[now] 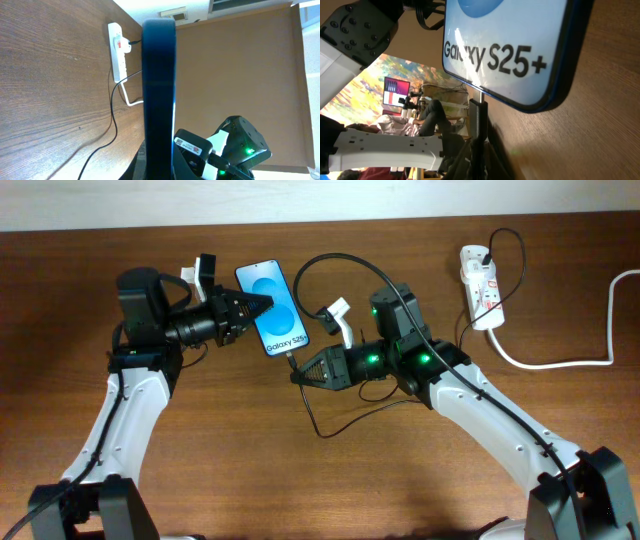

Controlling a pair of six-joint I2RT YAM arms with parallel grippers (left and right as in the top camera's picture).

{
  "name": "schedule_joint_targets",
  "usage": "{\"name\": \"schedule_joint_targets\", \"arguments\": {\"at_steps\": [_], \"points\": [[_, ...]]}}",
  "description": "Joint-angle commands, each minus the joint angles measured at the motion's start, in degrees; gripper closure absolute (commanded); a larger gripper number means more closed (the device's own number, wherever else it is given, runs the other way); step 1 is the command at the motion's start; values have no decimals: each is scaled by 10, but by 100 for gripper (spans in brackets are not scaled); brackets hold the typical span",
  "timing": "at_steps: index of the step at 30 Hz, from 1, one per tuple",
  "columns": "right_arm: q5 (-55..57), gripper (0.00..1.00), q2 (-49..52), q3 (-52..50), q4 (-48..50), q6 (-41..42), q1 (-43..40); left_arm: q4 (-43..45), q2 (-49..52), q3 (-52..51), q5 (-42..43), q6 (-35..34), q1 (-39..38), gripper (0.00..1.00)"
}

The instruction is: Plug charger to phone and switch on socket

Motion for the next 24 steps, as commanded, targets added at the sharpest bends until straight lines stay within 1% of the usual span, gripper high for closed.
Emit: {"name": "schedule_joint_targets", "arguments": {"at_steps": [1,9,12,24], "points": [[-9,96,2,-1,9,-4,2,3,-3,10,9,7,0,100],[-2,96,2,-1,21,-3,2,3,-3,10,13,7,0,100],[13,96,2,-1,19,10,2,3,-3,10,14,7,0,100],[14,96,2,-1,2,11,2,3,-3,10,16,7,0,100]]}}
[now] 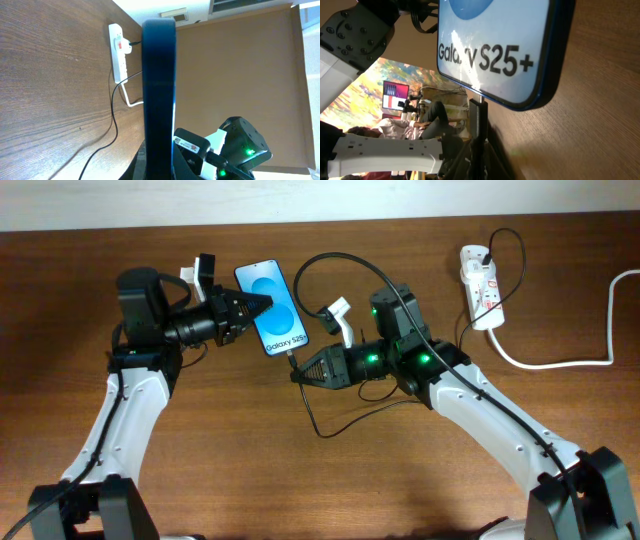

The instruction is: Plug charger to phone and switch on socket

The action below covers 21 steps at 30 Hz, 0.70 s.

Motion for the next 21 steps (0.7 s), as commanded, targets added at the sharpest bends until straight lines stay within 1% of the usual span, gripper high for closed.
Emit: {"name": "schedule_joint_targets", "arguments": {"at_steps": [1,6,9,21], "points": [[5,96,2,-1,2,-2,2,3,-3,10,17,7,0,100],[-1,96,2,-1,2,-2,2,3,-3,10,17,8,0,100],[-9,96,2,-1,2,-2,2,3,-3,10,17,21,0,100],[-8,96,2,-1,12,-6,2,3,-3,10,17,21,0,100]]}}
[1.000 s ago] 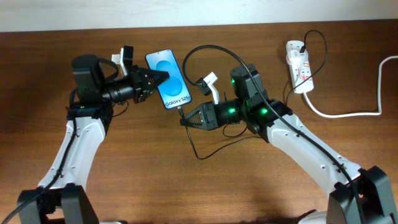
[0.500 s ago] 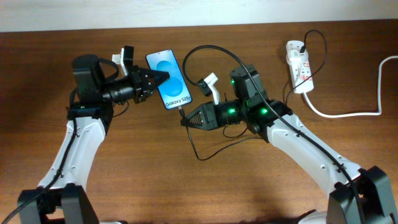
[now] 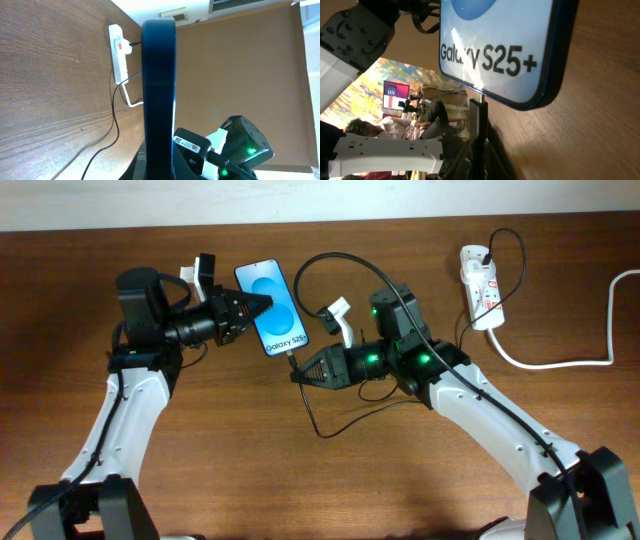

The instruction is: Plug charger to phone and switch on socket

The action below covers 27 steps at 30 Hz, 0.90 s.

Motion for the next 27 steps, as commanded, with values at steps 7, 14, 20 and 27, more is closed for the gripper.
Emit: {"name": "schedule_joint_targets", "arguments": {"at_steps": [7,14,20,27], "points": [[-7,96,2,-1,14,-8,2,3,-3,10,20,12,0,100],[-3,96,2,-1,27,-8,2,3,-3,10,41,38,-2,100],[6,96,2,-1,49,-7,2,3,-3,10,63,66,-10,100],[23,96,2,-1,62,-7,2,3,-3,10,70,65,-41,100]]}}
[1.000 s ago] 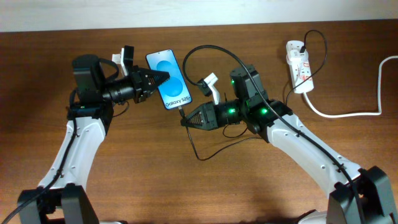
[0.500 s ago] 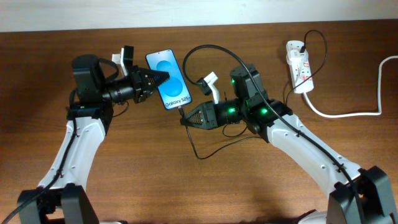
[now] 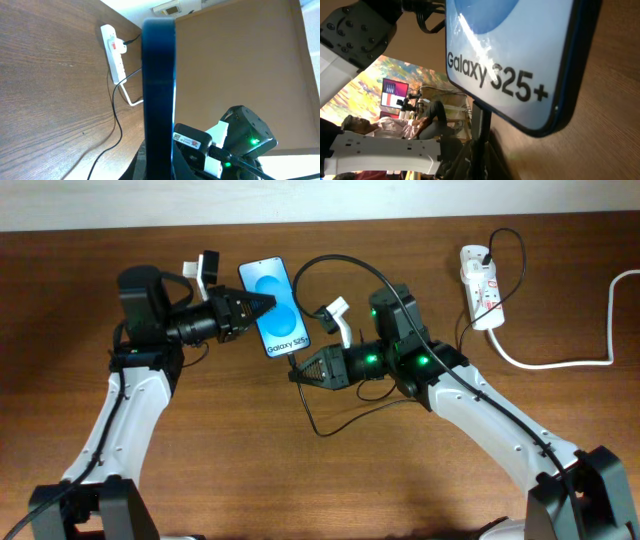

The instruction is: Plug charger to phone and switch on socket

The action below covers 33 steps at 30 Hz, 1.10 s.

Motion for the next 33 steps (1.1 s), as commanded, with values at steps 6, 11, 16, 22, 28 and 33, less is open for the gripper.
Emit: {"name": "schedule_joint_targets", "arguments": {"at_steps": [6,11,16,22,28,33], "points": [[24,96,2,6,44,-8,-9,-3,-3,5,92,20,-36,100],[4,96,2,7,44,-8,-32,-4,-3,5,103,33,-36,100],[-4,96,2,18,53,-8,-36,-21,-3,5,113,36,-36,100],[3,96,2,23,54,-8,-36,-98,-3,5,113,73,-37,100],[21,96,2,24,70,13,-35,-100,-3,5,112,73,-52,100],[40,96,2,24,70,41,-35,-100,-3,5,104,75,-59,100]]}}
